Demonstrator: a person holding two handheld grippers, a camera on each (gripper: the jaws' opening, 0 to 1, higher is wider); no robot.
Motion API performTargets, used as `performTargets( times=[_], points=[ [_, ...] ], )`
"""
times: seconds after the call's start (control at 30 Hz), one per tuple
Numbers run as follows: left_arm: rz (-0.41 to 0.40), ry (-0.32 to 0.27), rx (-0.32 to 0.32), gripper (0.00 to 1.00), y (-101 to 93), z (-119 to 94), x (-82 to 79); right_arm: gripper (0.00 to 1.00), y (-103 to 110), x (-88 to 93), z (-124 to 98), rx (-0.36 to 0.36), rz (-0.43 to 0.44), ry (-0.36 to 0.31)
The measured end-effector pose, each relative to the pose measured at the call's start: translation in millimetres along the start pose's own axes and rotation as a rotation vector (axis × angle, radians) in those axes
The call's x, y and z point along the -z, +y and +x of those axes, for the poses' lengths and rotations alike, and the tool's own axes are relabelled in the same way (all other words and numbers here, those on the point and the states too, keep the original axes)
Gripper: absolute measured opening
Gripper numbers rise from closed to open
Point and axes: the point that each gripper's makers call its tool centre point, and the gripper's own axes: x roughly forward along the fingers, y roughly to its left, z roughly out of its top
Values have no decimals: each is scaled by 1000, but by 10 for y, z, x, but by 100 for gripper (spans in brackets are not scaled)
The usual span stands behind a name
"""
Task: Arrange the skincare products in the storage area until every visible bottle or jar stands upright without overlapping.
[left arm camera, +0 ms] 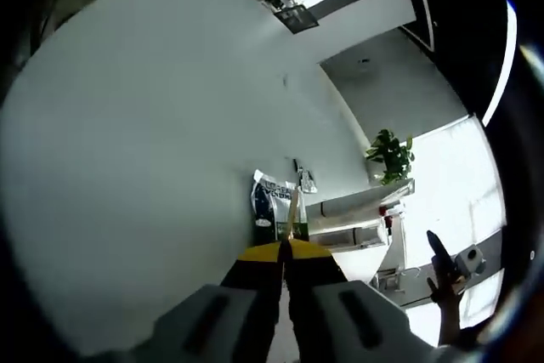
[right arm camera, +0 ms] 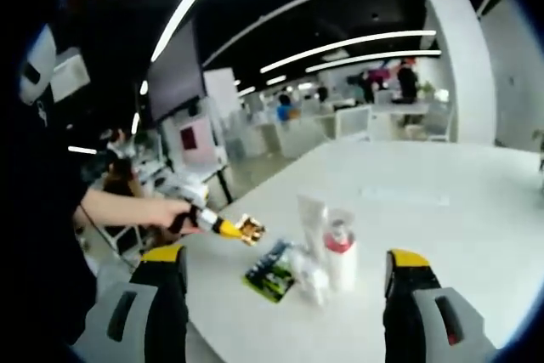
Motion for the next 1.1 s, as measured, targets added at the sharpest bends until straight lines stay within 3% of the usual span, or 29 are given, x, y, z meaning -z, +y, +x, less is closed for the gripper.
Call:
performTargets(
  times=[0.37, 0.63, 0.97, 1.1],
  points=[
    [-29, 24, -52, 6, 240, 165, -37, 98, 2, 61, 71, -6, 7, 21],
    [-56, 31, -84, 6, 303, 275, -34, 97, -49, 62, 75, 5, 17, 27],
    [-48, 62, -112, 6, 388, 340, -64, 97, -40, 86, 103, 1, 16, 36],
    [-7, 69, -146, 7, 426, 335, -83, 97, -46, 99, 100, 2, 20, 37]
  ],
)
